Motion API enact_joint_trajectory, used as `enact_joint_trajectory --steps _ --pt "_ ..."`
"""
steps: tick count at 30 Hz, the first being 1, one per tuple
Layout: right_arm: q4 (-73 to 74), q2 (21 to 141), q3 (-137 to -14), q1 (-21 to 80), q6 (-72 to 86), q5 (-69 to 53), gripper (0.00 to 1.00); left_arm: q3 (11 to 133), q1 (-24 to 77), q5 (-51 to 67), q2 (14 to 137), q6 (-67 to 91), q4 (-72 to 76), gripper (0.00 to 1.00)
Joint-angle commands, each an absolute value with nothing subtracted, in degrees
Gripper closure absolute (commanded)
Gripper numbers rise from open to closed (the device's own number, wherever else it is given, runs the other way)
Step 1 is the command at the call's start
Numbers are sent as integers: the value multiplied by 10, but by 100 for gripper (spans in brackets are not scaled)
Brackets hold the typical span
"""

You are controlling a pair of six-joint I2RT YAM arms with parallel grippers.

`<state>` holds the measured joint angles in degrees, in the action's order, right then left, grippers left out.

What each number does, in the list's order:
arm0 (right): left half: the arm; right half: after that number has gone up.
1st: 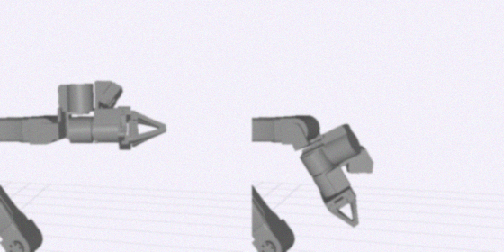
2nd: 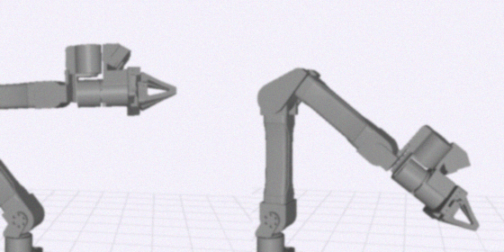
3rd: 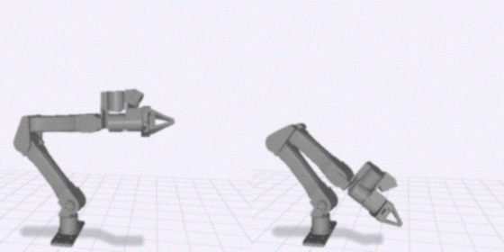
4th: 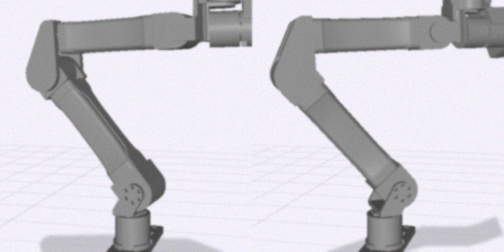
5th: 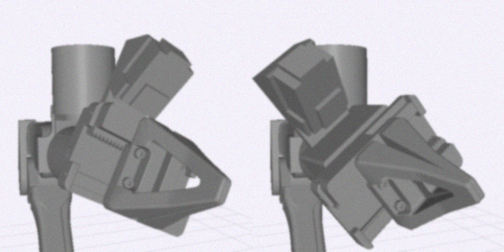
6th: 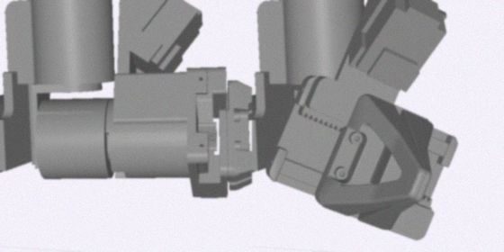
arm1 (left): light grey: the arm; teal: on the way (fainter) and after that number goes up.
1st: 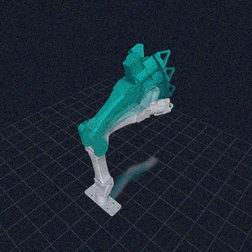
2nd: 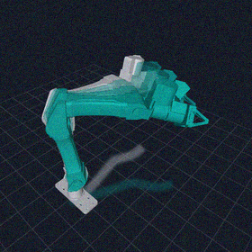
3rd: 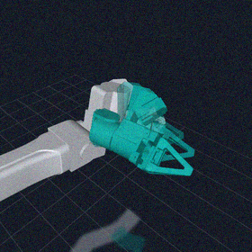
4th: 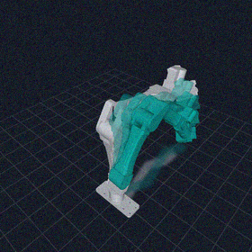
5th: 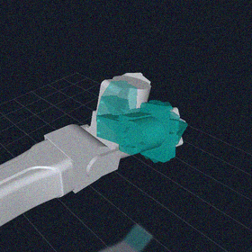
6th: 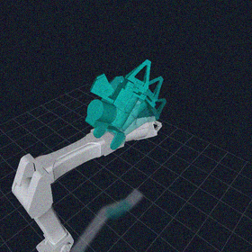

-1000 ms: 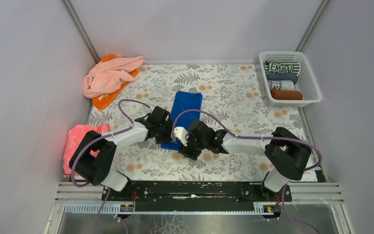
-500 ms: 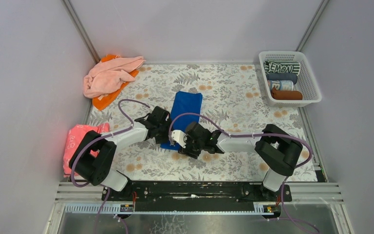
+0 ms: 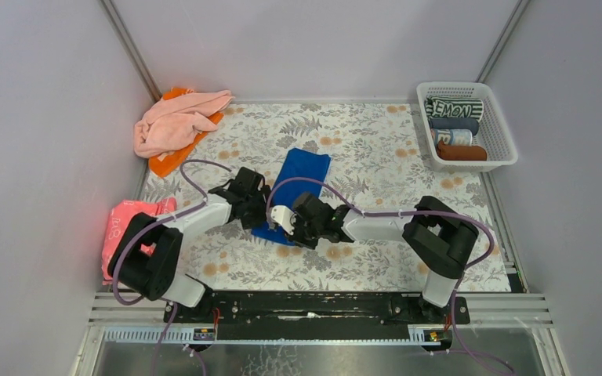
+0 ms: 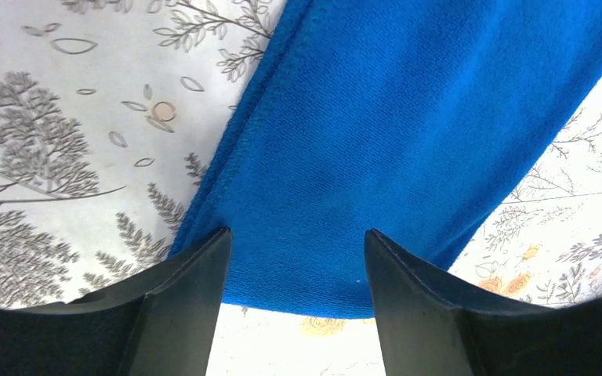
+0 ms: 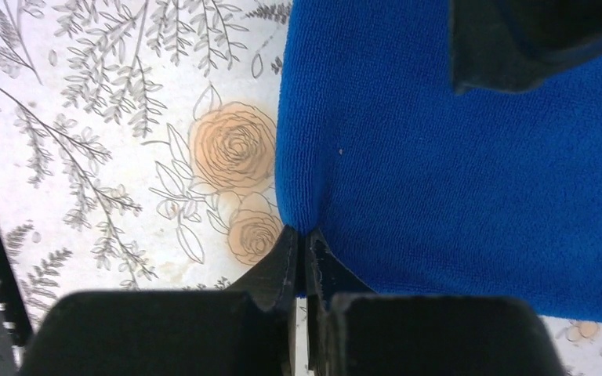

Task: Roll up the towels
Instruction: Roll the towel at the center of the board.

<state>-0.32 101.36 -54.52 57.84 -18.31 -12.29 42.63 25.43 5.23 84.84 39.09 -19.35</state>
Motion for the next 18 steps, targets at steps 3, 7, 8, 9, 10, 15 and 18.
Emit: enact_joint_trajectory --steps 3,7,8,9,10,15,18 --pt "50 1032 -582 580 -103 -226 100 423 220 15 782 399 -251 29" --pt "23 1034 -591 574 -51 -271 100 413 185 3 715 419 -294 24" --pt "12 1034 -589 569 -35 -287 100 412 178 2 701 425 -305 23" --pt "-2 1033 -586 564 -17 -300 100 409 173 2 685 429 -314 22" --pt "-17 1032 -581 557 1 -314 100 407 170 2 671 436 -322 20" --pt "-153 1022 -527 514 124 -369 100 386 166 11 608 482 -356 13" --pt "-223 1024 -496 496 189 -399 100 364 166 34 582 515 -360 11"
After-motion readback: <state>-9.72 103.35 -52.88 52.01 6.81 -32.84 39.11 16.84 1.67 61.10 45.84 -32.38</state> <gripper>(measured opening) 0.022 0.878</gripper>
